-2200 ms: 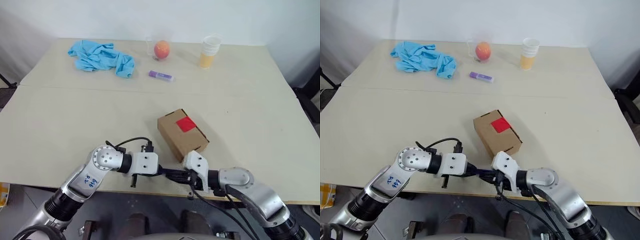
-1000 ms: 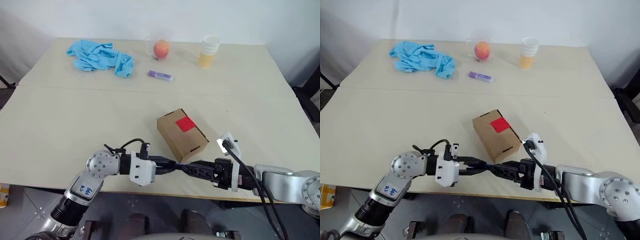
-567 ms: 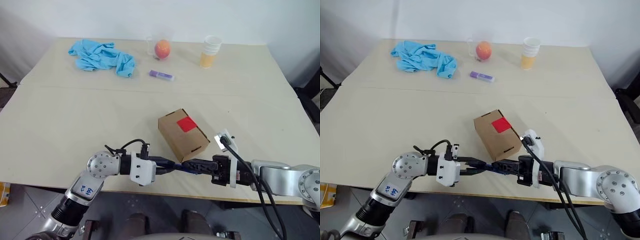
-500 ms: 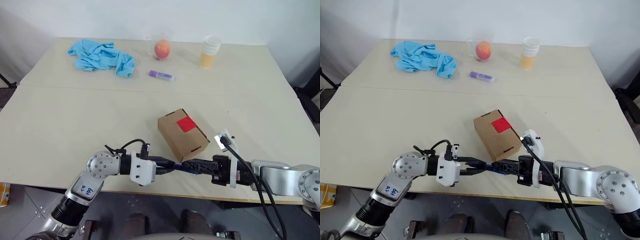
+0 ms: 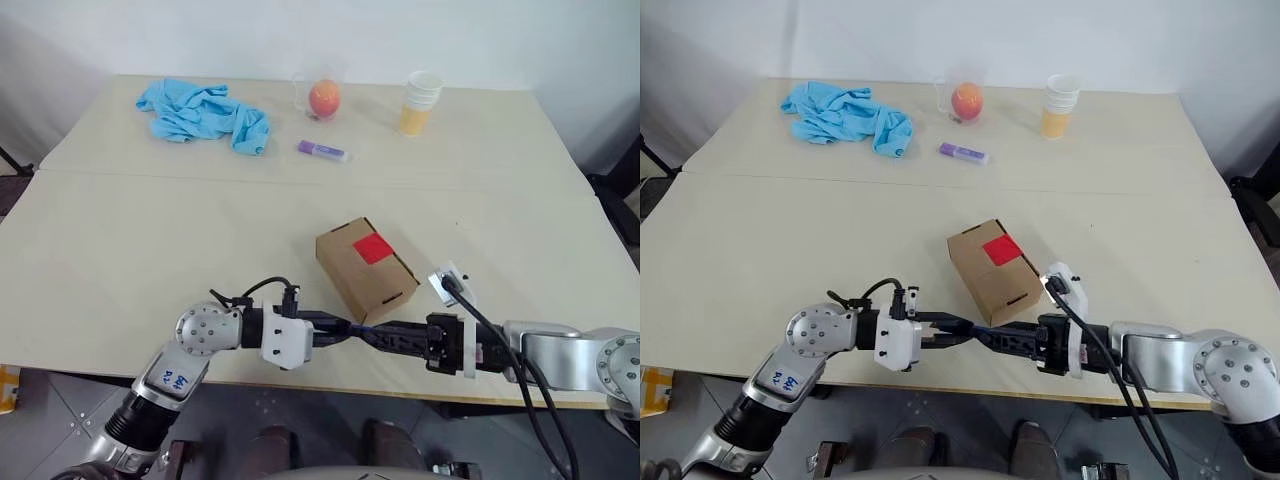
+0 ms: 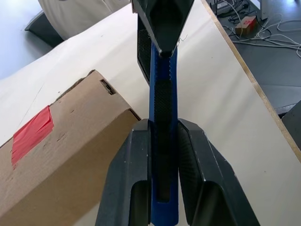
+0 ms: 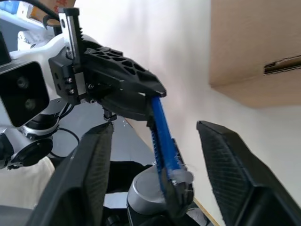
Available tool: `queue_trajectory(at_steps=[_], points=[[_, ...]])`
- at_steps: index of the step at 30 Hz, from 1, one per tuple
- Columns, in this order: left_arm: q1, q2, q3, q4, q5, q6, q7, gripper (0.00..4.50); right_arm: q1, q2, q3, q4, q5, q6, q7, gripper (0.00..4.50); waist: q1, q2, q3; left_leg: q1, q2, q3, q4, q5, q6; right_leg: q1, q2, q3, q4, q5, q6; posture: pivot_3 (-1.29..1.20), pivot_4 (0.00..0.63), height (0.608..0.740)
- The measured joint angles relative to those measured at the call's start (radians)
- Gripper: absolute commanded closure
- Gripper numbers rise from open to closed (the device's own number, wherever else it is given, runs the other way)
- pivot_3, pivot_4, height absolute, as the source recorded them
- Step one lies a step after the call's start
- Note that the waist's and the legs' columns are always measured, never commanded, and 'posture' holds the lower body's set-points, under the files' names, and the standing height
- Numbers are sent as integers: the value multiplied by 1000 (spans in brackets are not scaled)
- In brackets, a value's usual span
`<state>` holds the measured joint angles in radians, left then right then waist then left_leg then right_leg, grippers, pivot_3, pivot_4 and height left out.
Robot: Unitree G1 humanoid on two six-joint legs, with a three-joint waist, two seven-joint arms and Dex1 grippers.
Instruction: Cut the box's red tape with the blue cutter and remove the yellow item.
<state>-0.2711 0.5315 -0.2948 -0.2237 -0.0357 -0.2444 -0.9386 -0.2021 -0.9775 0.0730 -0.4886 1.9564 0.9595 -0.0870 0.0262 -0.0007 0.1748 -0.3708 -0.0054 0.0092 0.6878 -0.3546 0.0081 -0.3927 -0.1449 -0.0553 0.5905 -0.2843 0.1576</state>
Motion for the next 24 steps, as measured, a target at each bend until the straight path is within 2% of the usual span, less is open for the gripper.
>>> queue_trajectory(at_steps=[2,5,11,12,16,17,20,24], points=[[-1,-1,0,0,0,0,0,4061,0,0,0,8,0,0,-6,1734,0,0,0,0,0,0,0,0,0,0,0,0,0,0,0,0,150,740],[-11,-1,0,2,2,0,0,4061,0,0,0,17,0,0,-13,2318,0,0,0,0,0,0,0,0,0,0,0,0,0,0,0,0,150,740],[-14,-4,0,7,10,0,1,4061,0,1,0,17,7,3,5,4169,0,0,0,0,0,0,0,0,0,0,0,0,0,0,0,0,150,740],[-15,-4,0,7,11,0,1,4061,0,1,0,16,10,3,8,4352,0,0,0,0,0,0,0,0,0,0,0,0,0,0,0,0,150,740],[-14,-3,1,7,10,0,0,4061,0,6,0,19,11,2,8,4345,0,0,0,0,0,0,0,0,0,0,0,0,0,0,0,0,150,740],[-13,-3,2,7,2,7,-2,3351,0,7,0,19,11,3,10,4345,0,0,0,0,0,0,0,0,0,0,0,0,0,0,0,0,150,740],[1,-4,7,-21,-49,66,-4,2596,0,5,0,25,2,3,11,4345,-1,0,0,0,1,0,0,0,0,0,0,0,0,0,0,0,150,740],[44,63,90,-120,-233,313,-22,2496,33,-6,-74,30,-1,23,108,4345,-1,0,0,-1,2,-1,0,0,0,0,0,-1,0,0,0,0,150,740]])
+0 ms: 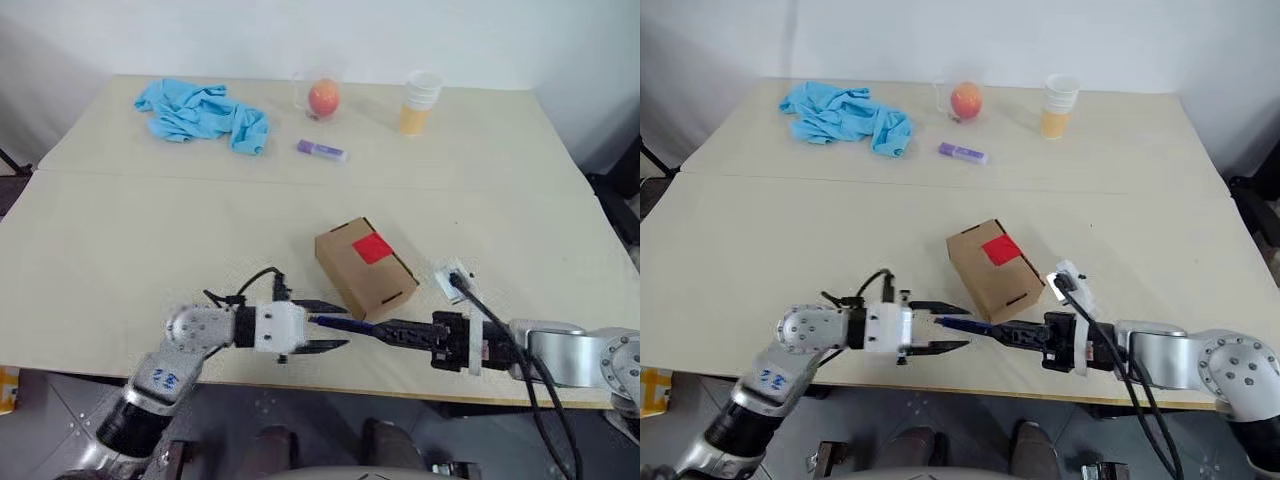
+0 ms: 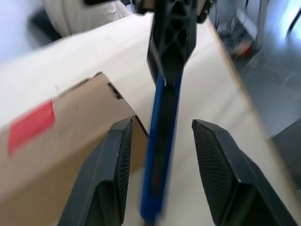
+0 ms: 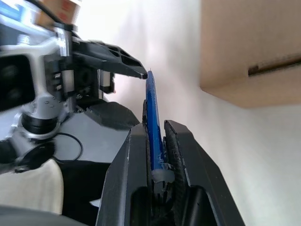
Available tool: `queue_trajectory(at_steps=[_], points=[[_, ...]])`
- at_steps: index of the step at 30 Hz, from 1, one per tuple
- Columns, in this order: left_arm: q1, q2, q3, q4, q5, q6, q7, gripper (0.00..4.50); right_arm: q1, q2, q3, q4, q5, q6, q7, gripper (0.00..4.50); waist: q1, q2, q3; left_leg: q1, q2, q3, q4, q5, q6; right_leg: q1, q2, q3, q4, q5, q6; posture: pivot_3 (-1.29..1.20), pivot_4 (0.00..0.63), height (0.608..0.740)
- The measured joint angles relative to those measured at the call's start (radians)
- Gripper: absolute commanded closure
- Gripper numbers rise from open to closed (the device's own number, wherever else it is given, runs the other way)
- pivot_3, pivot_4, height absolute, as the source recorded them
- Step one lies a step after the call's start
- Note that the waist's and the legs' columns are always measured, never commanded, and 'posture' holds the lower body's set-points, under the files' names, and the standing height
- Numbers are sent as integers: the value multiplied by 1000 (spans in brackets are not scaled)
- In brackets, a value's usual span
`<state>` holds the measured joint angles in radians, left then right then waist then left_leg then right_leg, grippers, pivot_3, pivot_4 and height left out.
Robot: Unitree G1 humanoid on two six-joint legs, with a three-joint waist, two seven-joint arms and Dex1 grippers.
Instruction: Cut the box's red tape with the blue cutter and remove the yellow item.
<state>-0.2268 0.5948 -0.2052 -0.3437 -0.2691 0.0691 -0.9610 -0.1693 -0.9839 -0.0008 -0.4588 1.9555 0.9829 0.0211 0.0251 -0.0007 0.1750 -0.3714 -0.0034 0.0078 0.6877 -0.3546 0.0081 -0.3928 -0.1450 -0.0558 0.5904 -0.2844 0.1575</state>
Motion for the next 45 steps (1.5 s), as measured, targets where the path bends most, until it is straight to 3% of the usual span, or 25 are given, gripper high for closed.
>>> queue_trajectory(at_steps=[4,8,13,16,19,22,24,29,35,45], points=[[41,167,172,-31,-222,299,-40,2496,80,-110,-168,19,-2,65,158,4345,0,1,1,0,0,0,0,0,0,1,0,0,0,0,0,0,150,740],[41,247,317,19,-381,497,-70,2496,150,-172,-323,31,-2,118,281,4345,2,1,1,0,-1,0,0,-1,1,0,0,0,0,0,0,0,150,740],[-1,201,337,128,-378,513,-41,3652,141,-268,-441,89,-65,159,339,4345,2,1,1,0,-2,1,0,-1,1,0,0,0,0,0,0,0,150,740],[-83,99,272,150,-357,498,-17,4494,40,-345,-433,147,-132,183,383,4345,3,1,2,0,-2,2,0,-1,1,-1,-1,1,0,0,0,0,150,740],[-175,7,201,169,-330,487,7,4500,-131,-408,-365,198,-184,196,419,4345,0,0,2,-1,-3,2,0,-1,0,-2,1,1,-1,0,0,0,150,740],[-273,-70,149,222,-287,462,22,4500,-366,-416,-213,240,-278,232,461,4345,-3,0,2,-2,-3,4,-1,-1,-1,-4,2,1,-1,0,0,0,150,740],[-341,-126,107,275,-245,445,36,4500,-614,-354,-64,291,-393,308,487,4345,-10,0,3,-2,-3,5,-1,-1,-1,-6,2,2,-1,0,0,0,150,740],[-424,-190,29,362,-147,418,75,4500,-957,-181,154,418,-639,424,541,4345,-12,0,3,-7,-3,7,-2,-1,-2,-13,2,2,1,0,0,0,150,740],[-473,-239,-17,433,-46,419,138,4500,-1082,-37,316,561,-944,417,638,4345,1,0,3,-22,-3,11,9,-1,-1,-22,2,-7,5,0,0,0,150,740],[-496,-266,-8,429,-19,503,197,4500,-1121,-8,382,587,-1182,393,803,4345,-2,0,3,-21,-4,9,11,-1,-1,-19,1,-9,6,1,1,0,150,740]])
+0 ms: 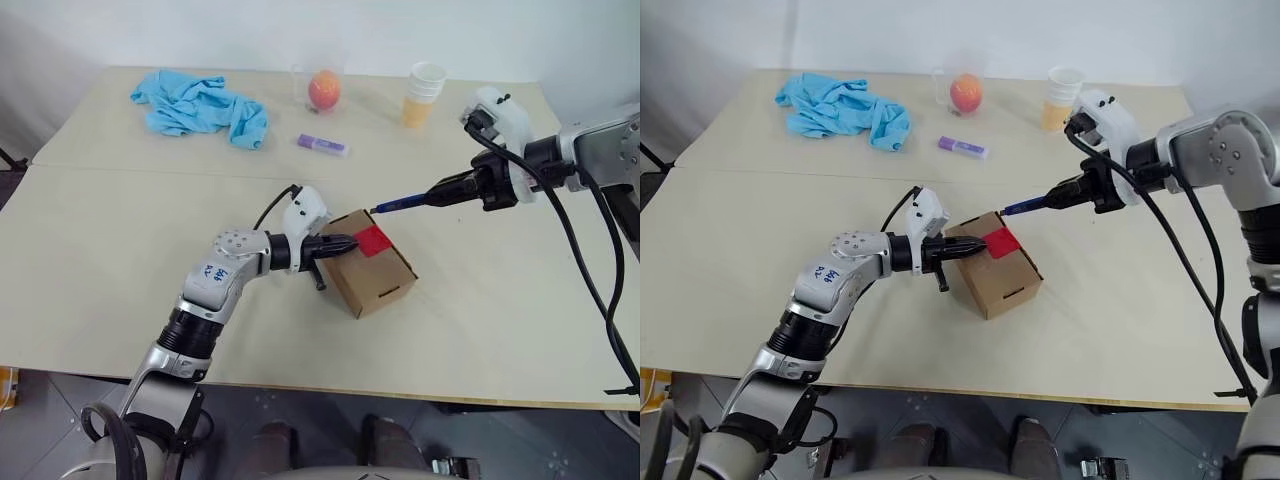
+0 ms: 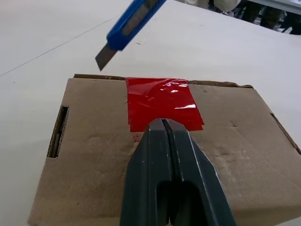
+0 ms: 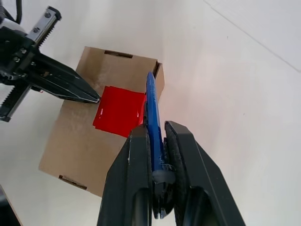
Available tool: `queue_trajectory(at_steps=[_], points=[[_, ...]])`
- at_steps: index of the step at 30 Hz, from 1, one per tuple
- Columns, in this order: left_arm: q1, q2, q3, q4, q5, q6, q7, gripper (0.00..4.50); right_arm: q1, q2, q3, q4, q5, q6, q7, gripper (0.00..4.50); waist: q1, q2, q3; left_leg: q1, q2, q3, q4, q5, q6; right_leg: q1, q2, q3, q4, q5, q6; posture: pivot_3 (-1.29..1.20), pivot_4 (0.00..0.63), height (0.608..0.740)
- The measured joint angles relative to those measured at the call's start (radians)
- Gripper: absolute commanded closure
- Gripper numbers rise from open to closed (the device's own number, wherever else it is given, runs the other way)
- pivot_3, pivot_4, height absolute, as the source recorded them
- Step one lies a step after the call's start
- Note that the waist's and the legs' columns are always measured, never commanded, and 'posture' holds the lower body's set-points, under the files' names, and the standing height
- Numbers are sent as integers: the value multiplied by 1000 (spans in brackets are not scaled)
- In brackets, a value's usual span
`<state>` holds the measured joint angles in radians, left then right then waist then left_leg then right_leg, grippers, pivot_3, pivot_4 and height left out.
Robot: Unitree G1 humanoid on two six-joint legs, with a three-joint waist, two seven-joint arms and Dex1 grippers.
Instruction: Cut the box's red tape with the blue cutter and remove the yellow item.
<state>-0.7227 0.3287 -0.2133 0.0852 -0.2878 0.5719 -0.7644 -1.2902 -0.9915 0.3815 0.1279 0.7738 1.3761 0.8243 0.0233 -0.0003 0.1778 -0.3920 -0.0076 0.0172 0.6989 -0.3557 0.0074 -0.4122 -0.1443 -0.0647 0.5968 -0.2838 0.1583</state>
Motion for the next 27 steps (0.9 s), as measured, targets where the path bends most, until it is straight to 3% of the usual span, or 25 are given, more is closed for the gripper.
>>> queue_trajectory(at_steps=[13,27], points=[[22,-3,-2,-52,0,51,-12,4500,8,33,-6,21,-127,0,77,4345,0,0,0,1,0,0,1,0,0,1,0,0,1,0,0,0,150,740],[34,-4,-1,-99,0,105,5,4500,51,62,-44,-3,-158,28,95,4345,-1,0,0,2,0,0,1,0,0,1,0,0,2,0,0,0,150,740]])
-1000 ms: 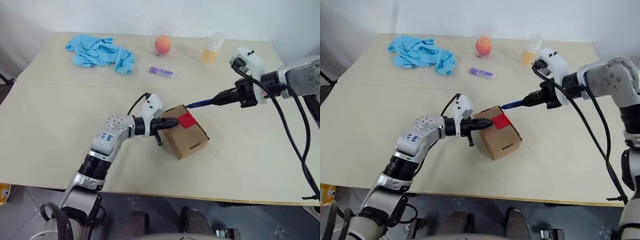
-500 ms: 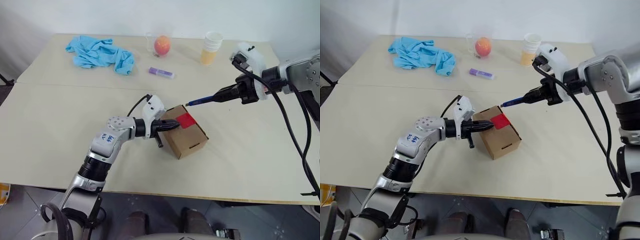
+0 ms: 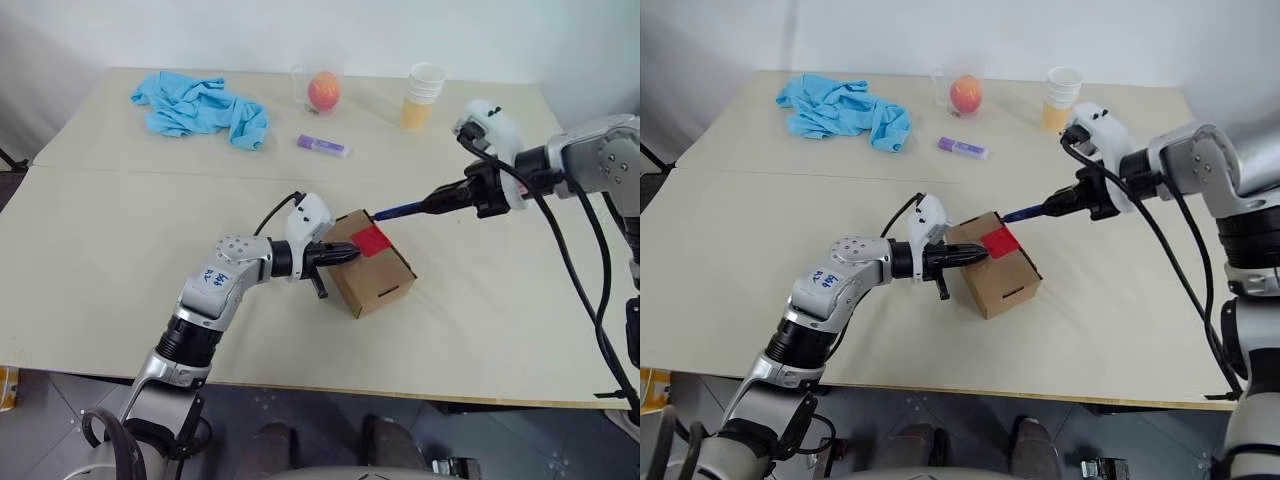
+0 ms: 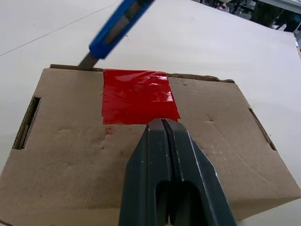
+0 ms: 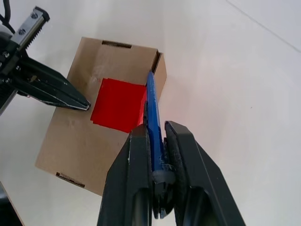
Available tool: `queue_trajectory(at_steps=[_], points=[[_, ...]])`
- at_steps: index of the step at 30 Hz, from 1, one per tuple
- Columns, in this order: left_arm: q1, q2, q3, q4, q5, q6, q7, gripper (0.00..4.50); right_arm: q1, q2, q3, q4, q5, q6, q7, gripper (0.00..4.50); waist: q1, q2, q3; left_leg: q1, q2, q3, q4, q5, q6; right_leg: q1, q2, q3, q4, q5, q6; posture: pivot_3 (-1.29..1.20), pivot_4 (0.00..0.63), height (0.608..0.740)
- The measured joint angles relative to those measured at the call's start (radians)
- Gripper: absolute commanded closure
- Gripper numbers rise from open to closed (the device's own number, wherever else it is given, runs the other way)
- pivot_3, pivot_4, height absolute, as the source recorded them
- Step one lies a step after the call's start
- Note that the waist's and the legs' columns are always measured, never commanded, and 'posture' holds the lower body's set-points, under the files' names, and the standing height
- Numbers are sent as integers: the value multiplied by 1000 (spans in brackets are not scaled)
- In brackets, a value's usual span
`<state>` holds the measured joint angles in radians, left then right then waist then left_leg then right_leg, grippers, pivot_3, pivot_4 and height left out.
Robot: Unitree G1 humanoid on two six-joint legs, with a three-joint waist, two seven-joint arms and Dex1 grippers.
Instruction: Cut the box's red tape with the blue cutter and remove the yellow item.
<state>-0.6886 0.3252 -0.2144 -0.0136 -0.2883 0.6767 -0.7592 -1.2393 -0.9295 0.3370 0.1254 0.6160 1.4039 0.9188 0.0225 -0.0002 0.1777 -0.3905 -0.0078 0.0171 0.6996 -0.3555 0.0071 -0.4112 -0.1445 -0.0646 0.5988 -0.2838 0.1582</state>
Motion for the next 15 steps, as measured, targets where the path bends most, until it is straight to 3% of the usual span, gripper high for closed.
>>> queue_trajectory(at_steps=[10,15], points=[[0,-3,-1,-8,1,16,9,4500,-2,0,5,-13,-11,27,24,4345,0,0,0,0,0,0,0,0,0,0,0,0,0,0,0,0,150,740],[-9,-17,-4,7,7,23,20,4500,-82,0,98,5,-56,34,82,4345,-1,0,0,1,0,0,1,0,0,0,0,0,2,0,0,0,150,740]])
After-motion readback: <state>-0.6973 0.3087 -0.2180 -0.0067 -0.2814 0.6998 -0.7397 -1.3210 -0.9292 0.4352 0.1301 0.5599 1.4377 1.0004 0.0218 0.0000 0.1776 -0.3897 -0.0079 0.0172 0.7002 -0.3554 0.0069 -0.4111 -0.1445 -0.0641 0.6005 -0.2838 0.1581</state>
